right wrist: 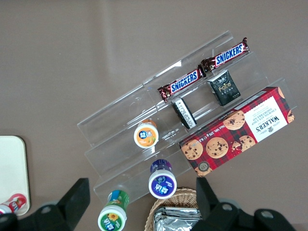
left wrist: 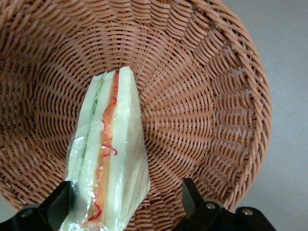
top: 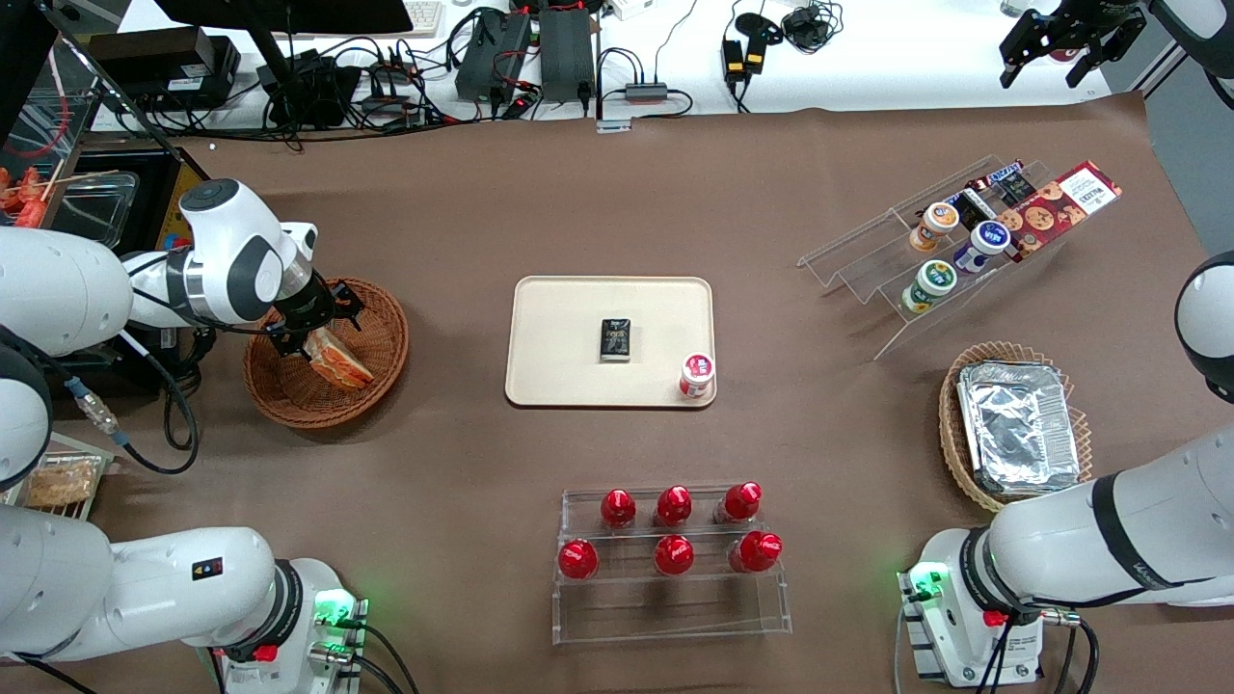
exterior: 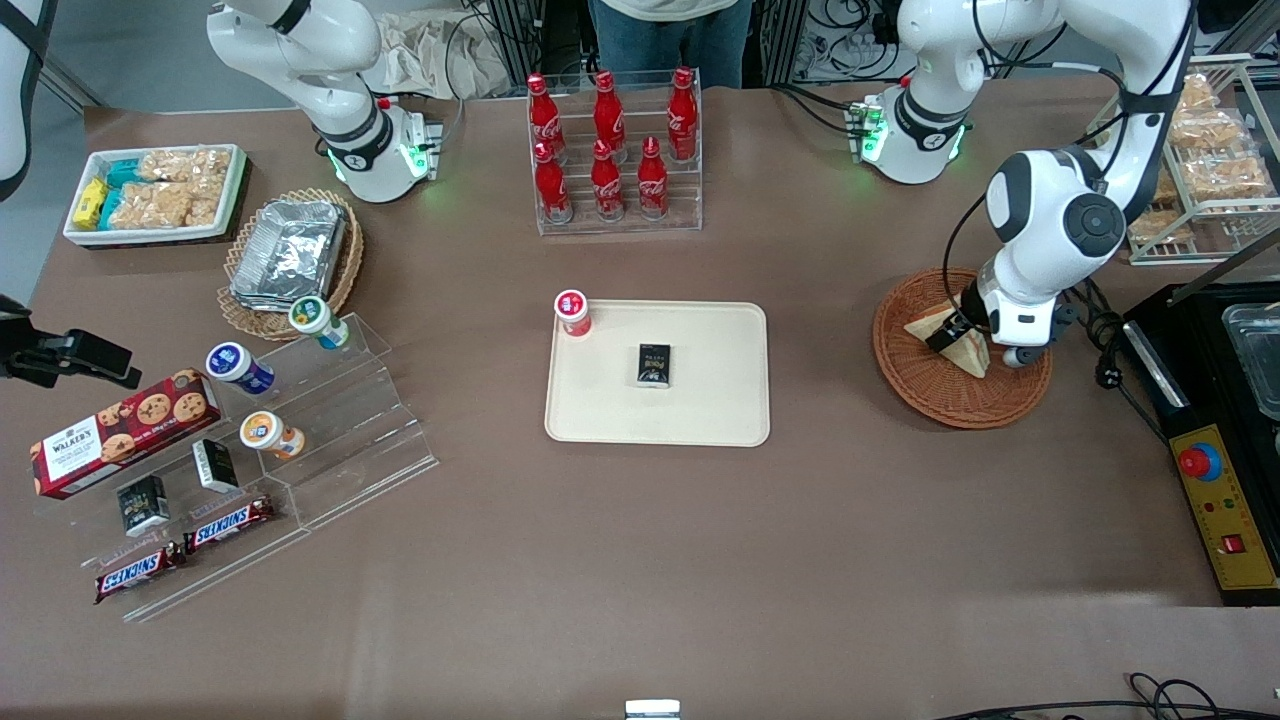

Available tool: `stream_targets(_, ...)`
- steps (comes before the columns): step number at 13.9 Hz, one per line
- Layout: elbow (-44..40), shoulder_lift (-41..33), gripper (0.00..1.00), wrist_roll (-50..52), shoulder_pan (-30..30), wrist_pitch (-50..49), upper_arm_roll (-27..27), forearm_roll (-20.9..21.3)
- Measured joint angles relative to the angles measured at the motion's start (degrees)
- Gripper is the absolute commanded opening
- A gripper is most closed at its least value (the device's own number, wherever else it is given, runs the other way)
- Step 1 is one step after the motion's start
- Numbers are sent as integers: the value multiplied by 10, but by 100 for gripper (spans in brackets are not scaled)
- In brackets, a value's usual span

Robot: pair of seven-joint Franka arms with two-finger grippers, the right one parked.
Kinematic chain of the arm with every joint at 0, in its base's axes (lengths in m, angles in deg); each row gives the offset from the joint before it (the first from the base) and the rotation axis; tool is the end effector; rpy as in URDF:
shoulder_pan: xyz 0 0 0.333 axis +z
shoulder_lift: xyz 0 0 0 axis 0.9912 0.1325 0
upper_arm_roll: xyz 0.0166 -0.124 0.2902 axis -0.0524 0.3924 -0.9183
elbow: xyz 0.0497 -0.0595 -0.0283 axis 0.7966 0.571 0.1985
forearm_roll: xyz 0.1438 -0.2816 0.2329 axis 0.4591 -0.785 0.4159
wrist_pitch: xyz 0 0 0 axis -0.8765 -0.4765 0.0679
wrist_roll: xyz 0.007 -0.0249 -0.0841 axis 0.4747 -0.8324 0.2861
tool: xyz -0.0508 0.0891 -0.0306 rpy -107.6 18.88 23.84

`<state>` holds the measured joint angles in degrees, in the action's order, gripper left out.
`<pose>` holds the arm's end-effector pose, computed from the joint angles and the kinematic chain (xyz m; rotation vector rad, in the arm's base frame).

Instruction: Place sandwich from basket to tray

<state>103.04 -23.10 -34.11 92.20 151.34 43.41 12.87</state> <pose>0.4375 -0.0264 0.2549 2.9401 1.0709 -0.1335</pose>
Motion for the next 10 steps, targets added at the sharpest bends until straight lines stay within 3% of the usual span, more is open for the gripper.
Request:
stream_targets(6, -9, -17, 100, 0, 1, 7, -2, 6)
stream_targets(10, -27, -125, 100, -10, -1, -128, 0, 9)
